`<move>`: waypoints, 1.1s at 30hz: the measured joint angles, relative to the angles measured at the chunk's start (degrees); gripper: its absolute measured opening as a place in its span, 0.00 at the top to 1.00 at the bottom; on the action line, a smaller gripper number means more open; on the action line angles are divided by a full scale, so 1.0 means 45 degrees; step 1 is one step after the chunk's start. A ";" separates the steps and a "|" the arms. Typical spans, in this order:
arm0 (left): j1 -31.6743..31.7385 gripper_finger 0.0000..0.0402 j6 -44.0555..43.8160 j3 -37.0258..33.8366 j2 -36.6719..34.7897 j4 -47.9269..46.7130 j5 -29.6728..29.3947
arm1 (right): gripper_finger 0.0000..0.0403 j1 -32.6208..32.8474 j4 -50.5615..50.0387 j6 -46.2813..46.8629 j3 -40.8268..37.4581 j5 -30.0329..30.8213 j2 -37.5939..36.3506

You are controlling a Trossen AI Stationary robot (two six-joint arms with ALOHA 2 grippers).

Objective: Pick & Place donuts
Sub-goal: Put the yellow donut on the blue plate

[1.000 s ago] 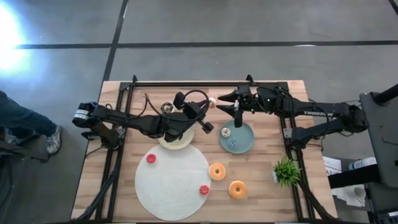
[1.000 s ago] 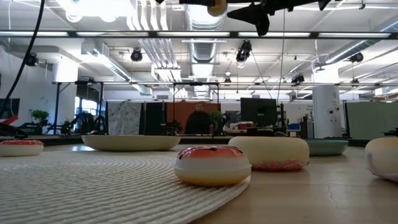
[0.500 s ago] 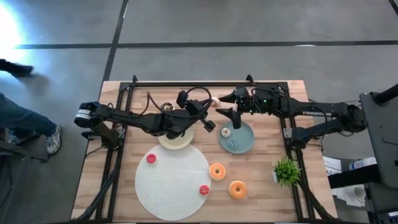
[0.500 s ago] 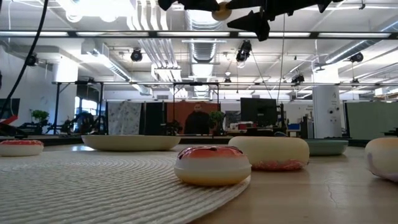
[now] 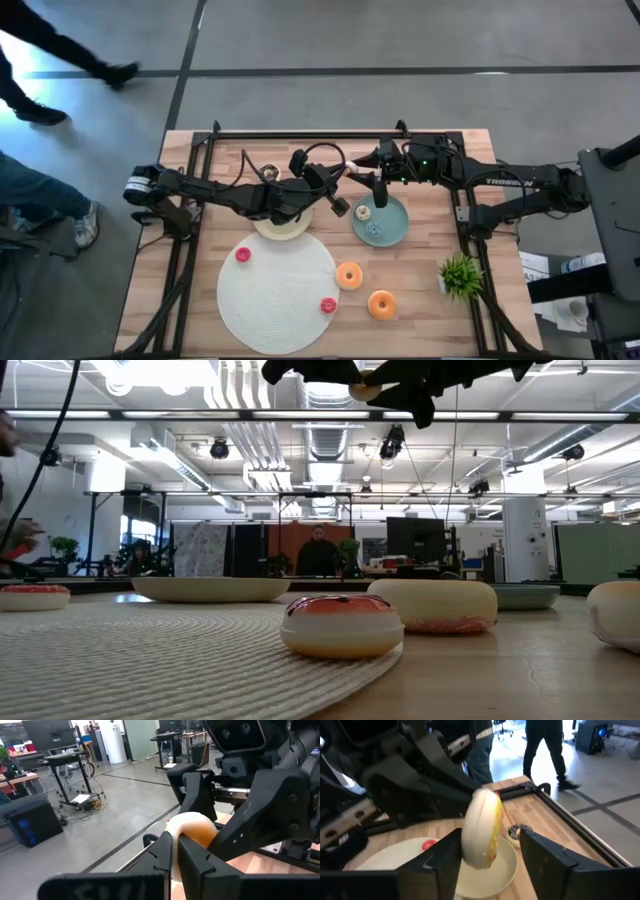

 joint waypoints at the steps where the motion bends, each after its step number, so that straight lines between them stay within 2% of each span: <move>1: 0.0000 1.00 -0.0023 0.0000 0.0002 0.0000 -0.0009 | 0.57 0.0000 -0.0139 0.0007 0.0000 -0.0002 0.0000; 5: 0.0000 1.00 -0.0194 0.0000 0.0045 0.0000 0.0027 | 0.70 0.0010 -0.0565 0.0031 0.0000 -0.0010 0.0000; 8: 0.0005 0.98 -0.0704 0.0000 0.0053 -0.0010 0.0536 | 0.82 0.0010 -0.0674 0.0031 0.0000 -0.0044 0.0000; 12: -0.0004 0.87 -0.1466 0.0005 0.0049 -0.0389 0.1188 | 0.95 0.0005 -0.0713 0.0027 0.0000 -0.0034 0.0000; 17: 0.0016 0.69 -0.1504 0.0005 0.0049 -0.0919 0.1273 | 0.96 0.0006 -0.1215 0.0036 -0.0015 0.0042 -0.0042; 21: -0.0060 0.61 -0.1188 0.0000 0.0049 -0.2167 0.1255 | 0.97 0.0010 -0.3081 -0.0221 -0.0005 0.1144 -0.0394; 26: -0.0092 0.58 -0.3155 0.0000 0.0049 -0.5278 0.1433 | 0.97 0.0005 -0.6787 -0.0834 0.0005 0.2938 -0.0875; 29: -0.0087 0.58 -0.4670 0.0000 0.0006 -0.6719 0.1948 | 0.97 0.0087 -0.8993 -0.0862 -0.0077 0.2997 -0.0802; 33: -0.0097 0.58 -0.5192 0.0000 0.0005 -0.7263 0.2196 | 0.97 0.0392 -0.9513 -0.0856 -0.0757 0.3088 -0.0371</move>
